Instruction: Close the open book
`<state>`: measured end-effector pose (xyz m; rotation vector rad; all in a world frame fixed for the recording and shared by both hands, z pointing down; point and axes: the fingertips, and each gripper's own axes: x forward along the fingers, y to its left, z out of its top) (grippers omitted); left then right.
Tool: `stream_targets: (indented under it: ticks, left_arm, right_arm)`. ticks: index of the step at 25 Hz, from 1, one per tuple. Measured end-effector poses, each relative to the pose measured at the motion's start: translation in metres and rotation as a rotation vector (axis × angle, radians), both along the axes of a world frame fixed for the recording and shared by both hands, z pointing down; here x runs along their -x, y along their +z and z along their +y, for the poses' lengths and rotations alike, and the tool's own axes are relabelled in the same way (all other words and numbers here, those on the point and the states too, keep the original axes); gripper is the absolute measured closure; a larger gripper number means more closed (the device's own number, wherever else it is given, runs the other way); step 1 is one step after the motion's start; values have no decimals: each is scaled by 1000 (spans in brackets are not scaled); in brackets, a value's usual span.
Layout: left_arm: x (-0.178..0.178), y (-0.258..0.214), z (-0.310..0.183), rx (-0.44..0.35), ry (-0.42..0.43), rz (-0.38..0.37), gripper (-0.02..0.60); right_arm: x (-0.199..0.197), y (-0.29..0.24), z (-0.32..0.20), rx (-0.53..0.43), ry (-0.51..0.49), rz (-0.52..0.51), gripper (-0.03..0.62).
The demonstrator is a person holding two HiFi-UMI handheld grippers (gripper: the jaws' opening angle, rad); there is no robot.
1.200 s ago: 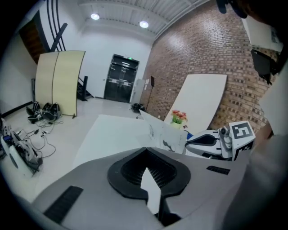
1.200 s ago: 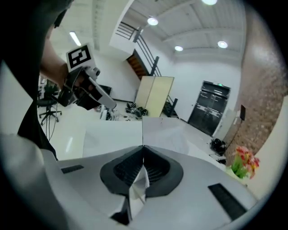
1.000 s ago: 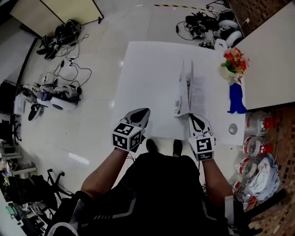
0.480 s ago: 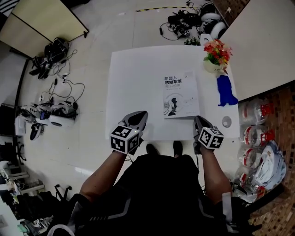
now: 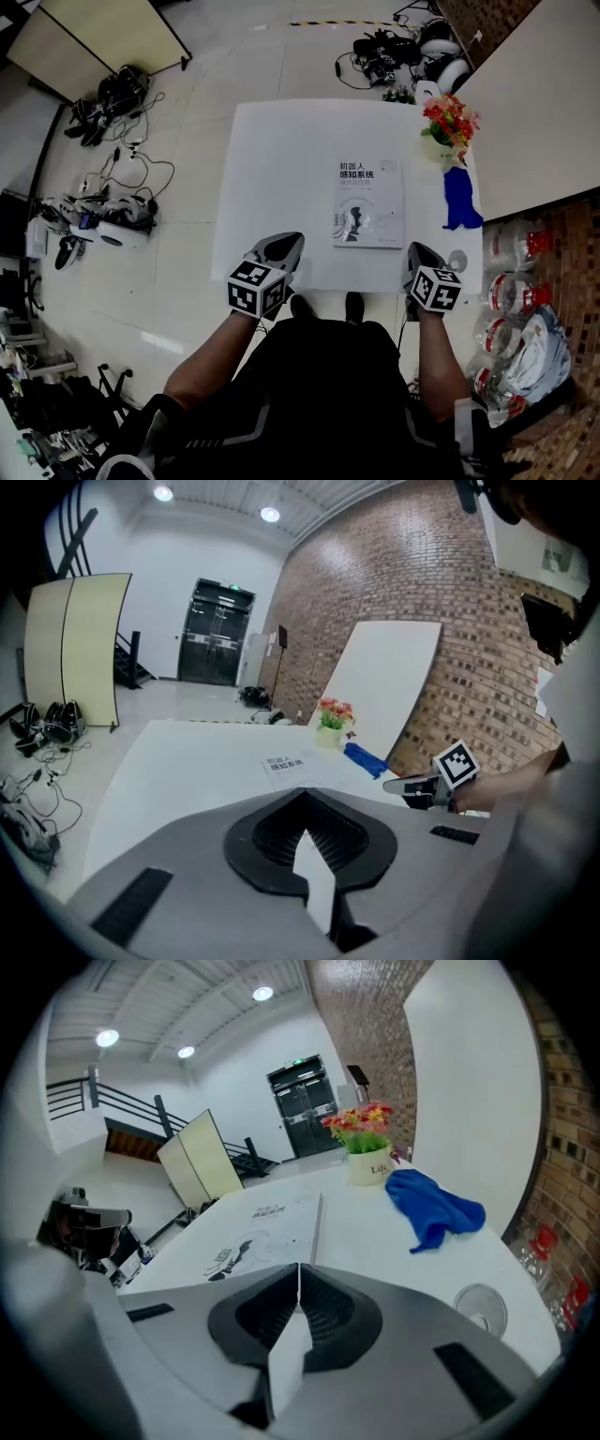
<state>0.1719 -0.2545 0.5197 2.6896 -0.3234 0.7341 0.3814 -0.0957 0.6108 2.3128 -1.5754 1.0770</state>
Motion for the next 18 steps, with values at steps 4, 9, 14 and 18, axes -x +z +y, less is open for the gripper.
stream_targets:
  ticks: [4,9,14,18]
  left_arm:
    - [-1,-5,1,-6,-22,24,588]
    - [-1,-23,2,-19,-38,78,587]
    - [-3,-48,11,-18,-71,156,588]
    - [-2,-74,14,-55,-152,205,588]
  right_arm:
    - [7,-11,-19,-32,-66,3,591]
    - [14,-46,-37,-96,-170,72,592]
    - [18,-88,-46,-163,-270,150,592]
    - [15,-127,-57,-257,-289,168,592]
